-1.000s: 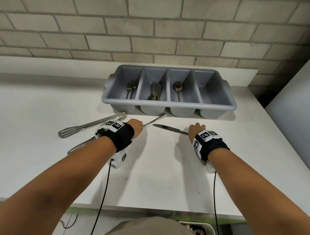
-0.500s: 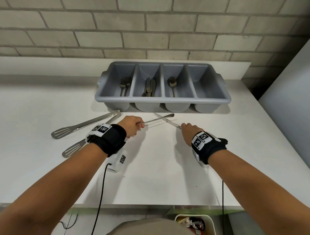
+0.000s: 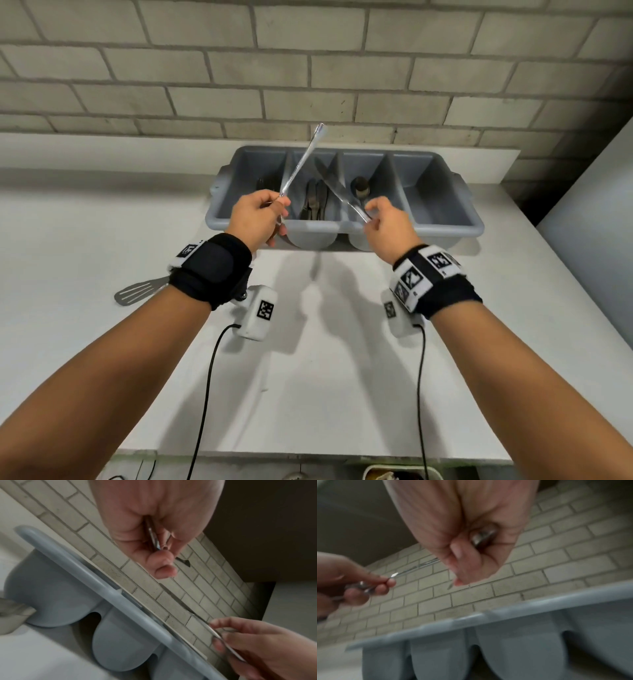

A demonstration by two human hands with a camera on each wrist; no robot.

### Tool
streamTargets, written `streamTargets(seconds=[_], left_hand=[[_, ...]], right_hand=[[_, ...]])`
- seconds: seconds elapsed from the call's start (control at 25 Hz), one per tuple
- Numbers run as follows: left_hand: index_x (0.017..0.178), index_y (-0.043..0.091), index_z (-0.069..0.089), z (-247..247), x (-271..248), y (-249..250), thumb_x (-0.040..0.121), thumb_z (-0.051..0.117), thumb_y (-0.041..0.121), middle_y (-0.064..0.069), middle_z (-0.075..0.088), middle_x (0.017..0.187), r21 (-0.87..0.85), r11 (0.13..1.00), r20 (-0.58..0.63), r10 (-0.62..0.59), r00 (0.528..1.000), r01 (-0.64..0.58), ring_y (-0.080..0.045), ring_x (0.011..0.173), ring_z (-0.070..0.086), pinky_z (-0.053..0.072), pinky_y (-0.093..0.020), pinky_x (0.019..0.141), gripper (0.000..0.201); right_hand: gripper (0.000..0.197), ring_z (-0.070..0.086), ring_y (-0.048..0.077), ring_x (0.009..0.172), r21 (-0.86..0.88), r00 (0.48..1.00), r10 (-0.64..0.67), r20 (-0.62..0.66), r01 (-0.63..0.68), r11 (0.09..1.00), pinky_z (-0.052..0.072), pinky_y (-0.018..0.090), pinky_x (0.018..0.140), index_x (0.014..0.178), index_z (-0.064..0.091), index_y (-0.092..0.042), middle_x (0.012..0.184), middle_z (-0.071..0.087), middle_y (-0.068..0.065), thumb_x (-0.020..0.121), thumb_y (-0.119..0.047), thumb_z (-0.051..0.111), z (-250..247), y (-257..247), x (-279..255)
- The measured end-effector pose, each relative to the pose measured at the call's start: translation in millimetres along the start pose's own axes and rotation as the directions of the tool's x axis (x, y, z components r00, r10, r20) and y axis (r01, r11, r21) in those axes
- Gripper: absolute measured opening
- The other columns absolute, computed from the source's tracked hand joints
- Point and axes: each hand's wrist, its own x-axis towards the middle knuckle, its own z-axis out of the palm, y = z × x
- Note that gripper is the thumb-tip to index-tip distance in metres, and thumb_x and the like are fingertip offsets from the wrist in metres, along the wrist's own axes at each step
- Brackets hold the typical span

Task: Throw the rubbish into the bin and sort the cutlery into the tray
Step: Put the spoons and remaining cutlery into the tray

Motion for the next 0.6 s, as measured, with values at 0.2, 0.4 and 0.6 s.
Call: streamTargets(seconds=[0.2, 0.4, 0.6], left_hand=[[0.073, 0.023, 0.059, -15, 28, 1, 0.094, 0.043, 0.007, 0.002, 0.055, 0.069, 0.003, 0.999, 0.052, -0.041, 0.998, 0.041, -0.002, 0.034, 0.054, 0.037, -0.014, 0.030, 0.031], [0.072, 0.021, 0.058, -29, 47, -4, 0.092, 0.041, 0.002, 0.001, 0.054, 0.069, 0.021, 0.994, 0.080, -0.111, 0.991, 0.109, -0.001, 0.031, 0.053, 0.035, -0.013, 0.030, 0.033], [0.087, 0.019, 0.056, -25, 53, -4, 0.090, 0.040, -0.004, -0.002, 0.052, 0.067, 0.010, 0.985, 0.145, -0.170, 0.975, 0.171, -0.004, 0.033, 0.054, 0.039, -0.018, 0.032, 0.028]], right_hand=[[0.034, 0.056, 0.038, 0.115, 0.128, 0.981, 0.189, 0.048, -0.194, 0.973, 0.049, 0.043, 0.098, 0.122, 0.052, -0.001, 0.119, 0.058, 0.021, 0.089, -0.001, 0.049, 37, -31, 61], [0.040, 0.054, 0.037, 0.119, 0.050, 0.968, 0.230, 0.105, -0.236, 0.970, 0.046, 0.040, 0.102, 0.131, 0.046, 0.000, 0.129, 0.056, 0.024, 0.091, -0.005, 0.045, 58, -41, 101], [0.043, 0.060, 0.018, 0.109, 0.324, 0.982, 0.183, 0.047, -0.188, 0.927, 0.047, 0.011, 0.094, 0.134, 0.042, 0.003, 0.106, 0.058, 0.012, 0.091, 0.004, 0.044, 69, -38, 94]])
